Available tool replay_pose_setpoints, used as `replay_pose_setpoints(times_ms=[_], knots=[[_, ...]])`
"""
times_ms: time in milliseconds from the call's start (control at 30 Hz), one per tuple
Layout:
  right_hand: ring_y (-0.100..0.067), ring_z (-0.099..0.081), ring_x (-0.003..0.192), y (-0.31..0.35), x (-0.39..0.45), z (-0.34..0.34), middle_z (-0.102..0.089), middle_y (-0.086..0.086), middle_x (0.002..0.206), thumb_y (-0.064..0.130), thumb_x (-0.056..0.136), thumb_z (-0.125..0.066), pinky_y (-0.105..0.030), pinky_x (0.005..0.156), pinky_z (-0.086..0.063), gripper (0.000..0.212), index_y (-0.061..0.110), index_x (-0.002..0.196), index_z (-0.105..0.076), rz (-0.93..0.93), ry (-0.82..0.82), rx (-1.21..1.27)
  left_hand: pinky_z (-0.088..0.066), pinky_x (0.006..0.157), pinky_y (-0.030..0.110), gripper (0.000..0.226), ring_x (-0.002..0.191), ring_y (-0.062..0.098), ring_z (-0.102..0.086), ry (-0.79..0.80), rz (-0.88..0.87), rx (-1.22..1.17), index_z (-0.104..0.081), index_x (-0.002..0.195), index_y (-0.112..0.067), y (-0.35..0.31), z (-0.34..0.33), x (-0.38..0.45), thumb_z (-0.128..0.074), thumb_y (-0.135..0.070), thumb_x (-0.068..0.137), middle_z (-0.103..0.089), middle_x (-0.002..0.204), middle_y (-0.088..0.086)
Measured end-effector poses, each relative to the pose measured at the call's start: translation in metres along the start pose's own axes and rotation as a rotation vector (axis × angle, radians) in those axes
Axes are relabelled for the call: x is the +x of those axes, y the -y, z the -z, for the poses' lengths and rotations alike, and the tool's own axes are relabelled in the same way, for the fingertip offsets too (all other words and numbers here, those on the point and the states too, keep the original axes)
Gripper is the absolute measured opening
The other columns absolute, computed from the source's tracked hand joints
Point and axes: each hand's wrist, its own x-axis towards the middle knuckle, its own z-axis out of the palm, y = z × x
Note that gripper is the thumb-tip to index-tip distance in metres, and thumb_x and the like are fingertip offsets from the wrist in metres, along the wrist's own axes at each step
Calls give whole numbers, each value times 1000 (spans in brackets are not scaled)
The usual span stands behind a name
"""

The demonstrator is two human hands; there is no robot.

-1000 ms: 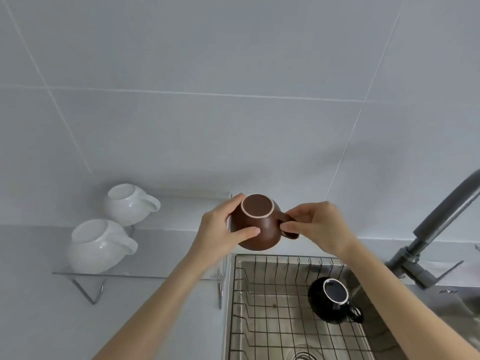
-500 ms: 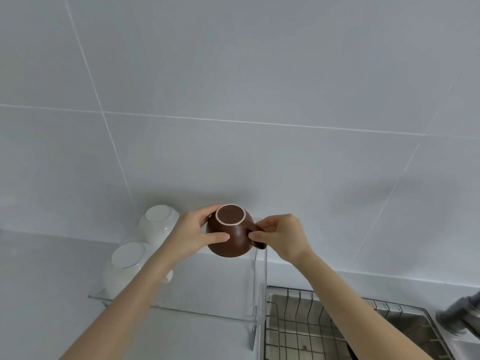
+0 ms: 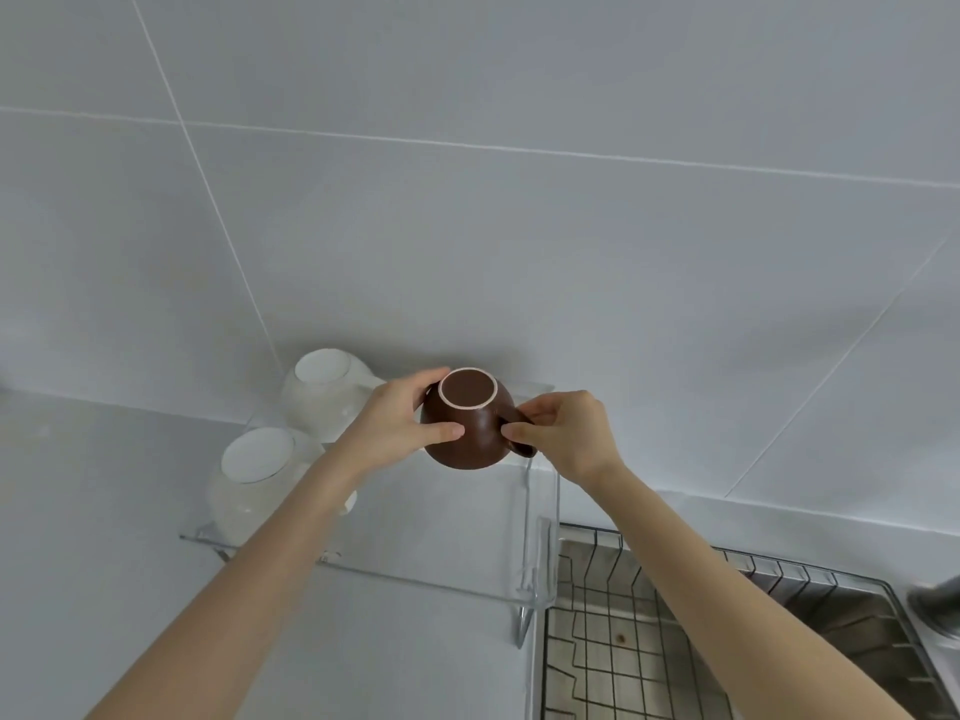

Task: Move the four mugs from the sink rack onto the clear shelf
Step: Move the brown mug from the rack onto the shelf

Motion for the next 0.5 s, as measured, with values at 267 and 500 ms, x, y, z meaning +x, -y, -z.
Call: replay_pose_setpoints(times_ms=[267, 500], knots=[[-19, -62, 61, -2, 1, -5, -73, -17, 75, 5, 67, -72, -20, 56, -48, 9, 6, 76, -72, -2, -9, -45, -34, 98, 17, 67, 113, 4, -50, 17, 22, -4, -47, 123, -25, 2, -2, 1, -73, 1, 67, -54, 118, -13], [-38, -63, 75, 1, 4, -6, -70, -26, 76, 8, 69, -67, -41, 67, -54, 10, -1, 73, -68, 45, 12, -179, -36, 91, 6, 63, 107, 0, -52, 14, 34, 56, -47, 102, -47, -3, -2, 0, -72, 0, 68, -55, 105, -25]])
